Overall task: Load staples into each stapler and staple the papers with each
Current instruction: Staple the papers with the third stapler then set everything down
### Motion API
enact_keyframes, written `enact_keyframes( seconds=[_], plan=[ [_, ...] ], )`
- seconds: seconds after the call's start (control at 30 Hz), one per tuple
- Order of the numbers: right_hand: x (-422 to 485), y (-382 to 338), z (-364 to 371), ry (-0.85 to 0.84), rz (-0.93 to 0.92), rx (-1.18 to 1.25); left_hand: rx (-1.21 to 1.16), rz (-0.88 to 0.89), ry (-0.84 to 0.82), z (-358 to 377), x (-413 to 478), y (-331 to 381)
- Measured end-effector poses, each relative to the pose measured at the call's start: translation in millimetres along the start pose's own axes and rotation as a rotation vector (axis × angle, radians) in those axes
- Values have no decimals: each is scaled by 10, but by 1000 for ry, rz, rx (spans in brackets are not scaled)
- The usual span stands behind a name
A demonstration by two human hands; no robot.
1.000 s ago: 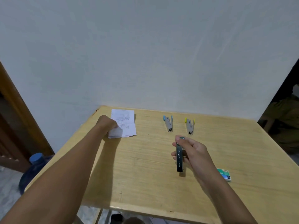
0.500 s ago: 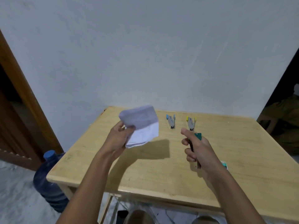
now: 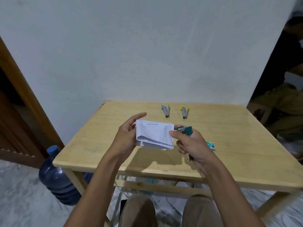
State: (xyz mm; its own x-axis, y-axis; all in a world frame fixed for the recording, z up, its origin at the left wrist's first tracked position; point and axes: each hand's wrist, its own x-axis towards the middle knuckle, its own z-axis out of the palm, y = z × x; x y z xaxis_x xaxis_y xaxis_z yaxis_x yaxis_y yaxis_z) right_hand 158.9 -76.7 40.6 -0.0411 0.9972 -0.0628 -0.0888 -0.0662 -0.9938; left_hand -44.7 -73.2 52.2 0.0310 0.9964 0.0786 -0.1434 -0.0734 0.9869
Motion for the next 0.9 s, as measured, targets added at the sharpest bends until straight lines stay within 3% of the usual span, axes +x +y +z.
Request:
enact_keyframes(
  seconds=[0.23, 0.4, 0.57, 0.77, 0.9],
  plan=[
    [-95, -37, -82, 87, -74, -38, -398, -267, -114, 63, -164, -47],
    [-159, 3, -83, 98, -132, -67, -156, -196, -55, 161, -220, -156],
    [-221, 93, -66, 4, -68, -36, -170, -163, -88, 215, -223, -199],
    [-226, 105, -102, 61, -128, -47, 66, -125, -30, 252, -273, -261],
    [-234, 83, -131, 67, -174, -67, 20, -166, -24, 201, -308, -254]
  ],
)
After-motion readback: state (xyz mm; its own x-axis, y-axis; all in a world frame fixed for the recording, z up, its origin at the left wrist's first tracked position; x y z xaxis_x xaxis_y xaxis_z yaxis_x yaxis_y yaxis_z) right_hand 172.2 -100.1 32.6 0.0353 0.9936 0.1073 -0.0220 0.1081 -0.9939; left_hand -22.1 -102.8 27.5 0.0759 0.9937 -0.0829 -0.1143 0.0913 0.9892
